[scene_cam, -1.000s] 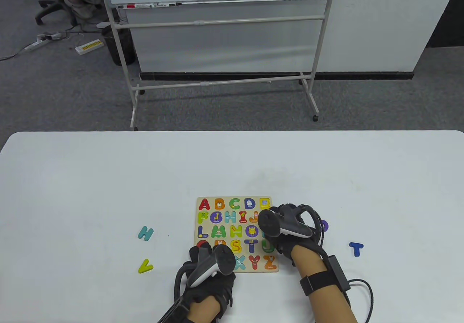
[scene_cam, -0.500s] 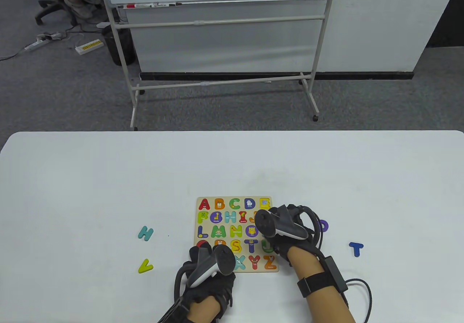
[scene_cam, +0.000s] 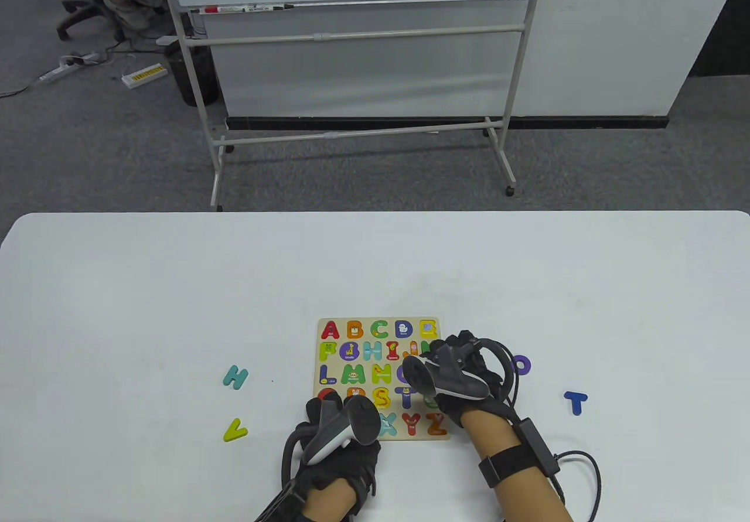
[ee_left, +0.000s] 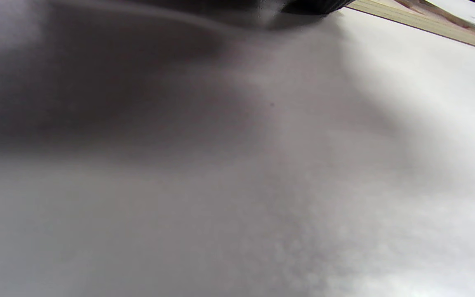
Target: Hold alphabet puzzle board and insert letter blocks into matching slots
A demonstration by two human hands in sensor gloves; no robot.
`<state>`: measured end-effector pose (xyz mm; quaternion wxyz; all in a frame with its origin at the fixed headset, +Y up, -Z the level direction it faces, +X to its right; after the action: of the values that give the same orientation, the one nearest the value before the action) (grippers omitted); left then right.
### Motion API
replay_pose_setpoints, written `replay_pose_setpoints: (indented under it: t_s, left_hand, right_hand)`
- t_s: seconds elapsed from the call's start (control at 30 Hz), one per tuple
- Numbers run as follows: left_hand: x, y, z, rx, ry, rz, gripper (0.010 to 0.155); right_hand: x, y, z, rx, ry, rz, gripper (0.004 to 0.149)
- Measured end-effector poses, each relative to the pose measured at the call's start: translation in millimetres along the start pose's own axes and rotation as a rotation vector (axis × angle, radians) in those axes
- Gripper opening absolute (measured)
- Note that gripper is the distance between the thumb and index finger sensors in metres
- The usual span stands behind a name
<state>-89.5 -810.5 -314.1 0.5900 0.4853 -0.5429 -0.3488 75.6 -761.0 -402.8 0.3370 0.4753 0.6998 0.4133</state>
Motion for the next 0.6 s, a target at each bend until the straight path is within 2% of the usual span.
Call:
replay_pose_setpoints:
  t_s: [0.13, 0.27, 0.37, 0.5, 0.6]
  left_hand:
    - [0.0, 0.0, 0.0, 0.0, 0.0, 0.0, 0.079]
    - [0.0, -0.1, -0.1, 0.0, 0.003, 0.002, 0.079]
    - [0.0, -0.1, -0.2, 0.0, 0.004, 0.002, 0.08]
    - [0.1, -0.1, 0.0, 0.0, 0.005, 0.001, 0.08]
    - [0.1, -0.2, 0.1, 0.001, 0.007, 0.0, 0.08]
  right_hand:
    - [-1.1, 1.7, -2.9, -0.007, 0.017, -0.002, 0.043]
    - [-0.4, 1.5, 1.4, -0.018, -0.027, -0.051, 0.047]
    - [2.5, 4.4, 7.5, -0.036, -0.056, -0.028, 0.052]
    - [13.5, 11.1, 27.8, -0.089, -0.146, 0.024, 0.057]
    - [24.9, 24.5, 58.5, -0.162, -0.239, 0.087, 0.059]
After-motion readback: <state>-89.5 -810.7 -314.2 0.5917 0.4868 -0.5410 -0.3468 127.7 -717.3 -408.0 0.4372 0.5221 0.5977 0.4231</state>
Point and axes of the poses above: the tracker on the back of each hand, its own z axis roughly to the little-finger side, its own y axis roughly from the fingertips to the wrist, x = y × z, the point moved 1 cm from there along -y, roughly from the wrist to the fingertips, and after that the axes turned 15 degrees about -z, right-handed, at the moved point
